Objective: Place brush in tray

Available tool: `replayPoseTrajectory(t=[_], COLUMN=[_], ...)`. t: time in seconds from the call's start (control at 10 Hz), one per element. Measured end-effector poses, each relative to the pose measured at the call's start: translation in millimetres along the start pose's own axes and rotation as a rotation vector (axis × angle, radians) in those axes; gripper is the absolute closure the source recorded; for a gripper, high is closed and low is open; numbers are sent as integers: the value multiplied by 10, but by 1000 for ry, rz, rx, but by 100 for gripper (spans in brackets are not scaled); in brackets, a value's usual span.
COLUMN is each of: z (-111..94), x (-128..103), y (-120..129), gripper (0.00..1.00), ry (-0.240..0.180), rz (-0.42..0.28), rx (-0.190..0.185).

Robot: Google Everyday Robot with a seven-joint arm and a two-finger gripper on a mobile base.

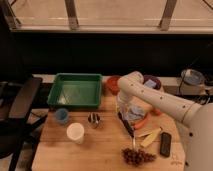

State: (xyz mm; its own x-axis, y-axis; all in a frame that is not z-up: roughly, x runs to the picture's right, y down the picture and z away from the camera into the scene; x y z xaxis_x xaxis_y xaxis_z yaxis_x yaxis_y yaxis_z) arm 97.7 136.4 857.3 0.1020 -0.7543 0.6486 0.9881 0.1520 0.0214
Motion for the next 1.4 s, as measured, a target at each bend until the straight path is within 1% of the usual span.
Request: replayPoseTrajectory(t=[0.2,0.3,0.4,0.5,0.7,0.9,1.0,1.1,1.2,1.3,1.4], z=[-316,-404,-489,-561,-779,-1066,-1198,-1245,-1263,-1271,-1272], x=[-80,-89,-38,10,144,335,451,550,593,620,612], y=[-108,-126,-179,-241,-359,-651,-886,-1136,-1306,-1378,-1365], gripper=[100,100,100,100,100,100,100,100,100,100,100], ry=[58,65,70,66,62,71,71,71,70,70,67], rz=[4,8,7,-2,-17,-43,-61,-78,-90,-95,-94], rx=[-34,-36,-33,-33,-27,12,44,80,101,111,107])
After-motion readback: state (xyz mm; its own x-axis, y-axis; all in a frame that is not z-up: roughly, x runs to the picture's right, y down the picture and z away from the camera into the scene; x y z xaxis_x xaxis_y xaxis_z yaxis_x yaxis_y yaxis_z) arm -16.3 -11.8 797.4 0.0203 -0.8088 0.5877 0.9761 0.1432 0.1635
